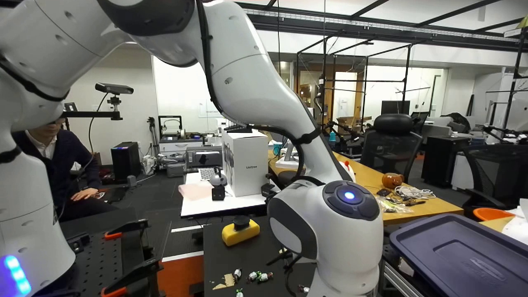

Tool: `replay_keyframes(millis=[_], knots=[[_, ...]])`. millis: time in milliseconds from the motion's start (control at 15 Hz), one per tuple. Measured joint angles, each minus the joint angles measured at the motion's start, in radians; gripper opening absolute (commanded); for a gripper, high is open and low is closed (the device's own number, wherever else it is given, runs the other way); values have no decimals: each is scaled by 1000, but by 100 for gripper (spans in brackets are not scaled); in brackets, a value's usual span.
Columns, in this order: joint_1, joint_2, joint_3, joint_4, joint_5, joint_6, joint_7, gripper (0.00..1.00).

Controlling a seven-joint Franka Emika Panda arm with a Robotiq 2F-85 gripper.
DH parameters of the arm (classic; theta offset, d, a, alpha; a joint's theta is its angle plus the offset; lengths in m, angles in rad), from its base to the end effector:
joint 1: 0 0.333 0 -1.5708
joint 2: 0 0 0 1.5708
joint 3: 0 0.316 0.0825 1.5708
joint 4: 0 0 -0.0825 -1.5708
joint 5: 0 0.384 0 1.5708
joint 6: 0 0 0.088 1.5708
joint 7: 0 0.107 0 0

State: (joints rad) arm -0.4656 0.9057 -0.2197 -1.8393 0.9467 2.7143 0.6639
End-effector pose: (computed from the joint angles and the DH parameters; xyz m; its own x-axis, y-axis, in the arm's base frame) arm 0.4477 -0.4052 0.0419 -0.5126 -0.8425 -0.1654 -0.8320 0.5350 -0.1466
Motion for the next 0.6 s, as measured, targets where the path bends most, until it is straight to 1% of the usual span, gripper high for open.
replay_keyframes(millis=[267,600], knots=[[4,0,-48,-18,18,11,12,6],[14,0,-70,-25,28,40,54,6]])
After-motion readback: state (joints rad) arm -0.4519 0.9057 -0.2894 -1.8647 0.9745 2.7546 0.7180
